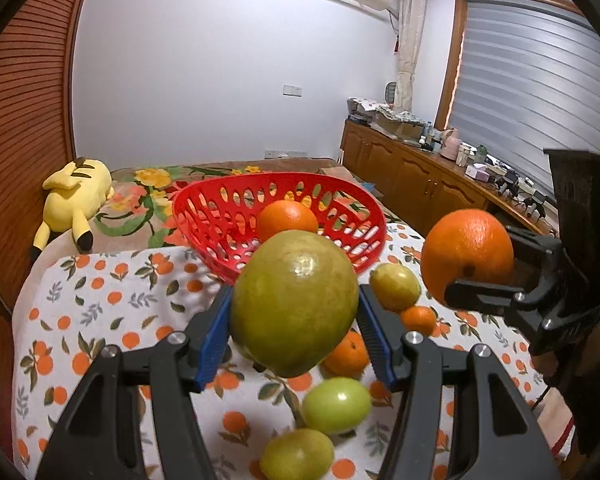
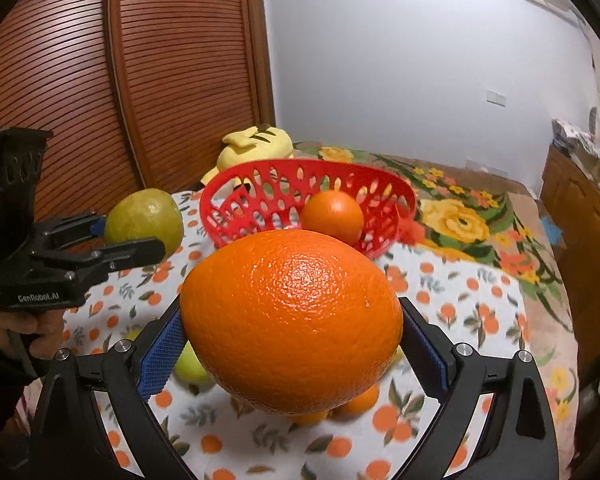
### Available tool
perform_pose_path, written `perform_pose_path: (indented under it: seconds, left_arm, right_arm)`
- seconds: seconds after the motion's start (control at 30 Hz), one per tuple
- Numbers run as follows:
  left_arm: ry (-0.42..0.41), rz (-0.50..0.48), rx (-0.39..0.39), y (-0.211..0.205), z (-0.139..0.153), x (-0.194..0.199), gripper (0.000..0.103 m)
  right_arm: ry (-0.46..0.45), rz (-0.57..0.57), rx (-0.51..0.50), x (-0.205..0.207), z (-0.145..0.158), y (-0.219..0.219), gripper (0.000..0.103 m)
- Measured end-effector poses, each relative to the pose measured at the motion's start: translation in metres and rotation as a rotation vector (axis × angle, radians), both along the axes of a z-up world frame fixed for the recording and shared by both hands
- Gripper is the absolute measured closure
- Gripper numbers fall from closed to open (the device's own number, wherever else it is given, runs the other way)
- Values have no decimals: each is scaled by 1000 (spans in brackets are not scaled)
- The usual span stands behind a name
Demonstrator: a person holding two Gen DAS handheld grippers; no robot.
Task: Organize fruits
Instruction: 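Lower the big orange into the red basket and open the right tool while the left carries the pomelo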
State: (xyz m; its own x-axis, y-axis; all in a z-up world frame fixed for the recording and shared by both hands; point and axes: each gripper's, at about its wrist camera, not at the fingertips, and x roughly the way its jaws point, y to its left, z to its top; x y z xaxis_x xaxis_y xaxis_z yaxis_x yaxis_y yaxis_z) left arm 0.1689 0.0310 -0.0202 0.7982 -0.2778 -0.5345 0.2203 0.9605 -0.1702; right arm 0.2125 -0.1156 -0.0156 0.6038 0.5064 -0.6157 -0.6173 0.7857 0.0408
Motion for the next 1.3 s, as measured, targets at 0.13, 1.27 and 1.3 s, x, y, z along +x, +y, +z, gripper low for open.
perform_pose_path:
  seconds: [0.13,1.27,1.3]
  left_arm:
    - [8,11,13,5,1,18,44]
    - [35,19,21,20,-8,96,44]
    - [36,20,21,20,-8,96,44]
  right_arm:
    - [-13,11,-19,22,5,10,5]
    - [100,97,-267,120,-54,80,4]
    - [107,98,-274,121,-55,81,4]
